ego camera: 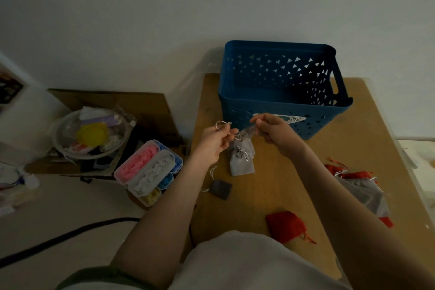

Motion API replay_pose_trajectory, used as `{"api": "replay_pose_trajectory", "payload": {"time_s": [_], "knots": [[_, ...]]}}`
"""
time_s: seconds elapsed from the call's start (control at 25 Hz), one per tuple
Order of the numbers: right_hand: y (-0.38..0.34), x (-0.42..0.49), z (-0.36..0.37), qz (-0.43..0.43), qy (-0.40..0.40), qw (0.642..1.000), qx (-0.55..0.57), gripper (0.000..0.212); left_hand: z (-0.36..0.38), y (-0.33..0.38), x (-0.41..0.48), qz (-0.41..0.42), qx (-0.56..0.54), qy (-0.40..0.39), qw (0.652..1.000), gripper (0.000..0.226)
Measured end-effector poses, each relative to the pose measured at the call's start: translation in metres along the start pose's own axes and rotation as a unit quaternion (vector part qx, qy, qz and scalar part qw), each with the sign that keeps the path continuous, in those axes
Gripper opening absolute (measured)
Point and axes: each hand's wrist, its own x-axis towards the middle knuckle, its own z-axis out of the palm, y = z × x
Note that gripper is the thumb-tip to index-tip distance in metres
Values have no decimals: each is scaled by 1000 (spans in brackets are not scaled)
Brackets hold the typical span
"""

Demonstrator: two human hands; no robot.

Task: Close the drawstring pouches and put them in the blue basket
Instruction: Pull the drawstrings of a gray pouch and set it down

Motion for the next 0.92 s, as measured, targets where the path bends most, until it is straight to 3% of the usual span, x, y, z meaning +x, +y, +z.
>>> {"api": "replay_pose_trajectory", "payload": {"time_s": [0.12,0.2,0.32,0.44,0.56,0.68,0.92], "knots": [[9,-3,5,-2,91,996,-14,22,-8,1,5,5,53,54,997,17],[20,-6,13,16,106,993,-45,23,-10,1,10,4,90,73,993,20],[21,-8,16,22,61,996,-54,17,-4,2,9,-7,140,23,990,20],[4,-10,19,12,17,998,-66,21,4,2,1,3,174,-87,981,17],[-11,-14,35,-48,-42,992,-105,21,10,0,-8,27,260,-187,947,28],[-14,-14,42,-88,-64,982,-153,23,12,2,-17,66,356,-199,911,42],[-13,-16,40,-63,-80,993,-56,16,6,-3,-14,72,468,-139,870,25]]}}
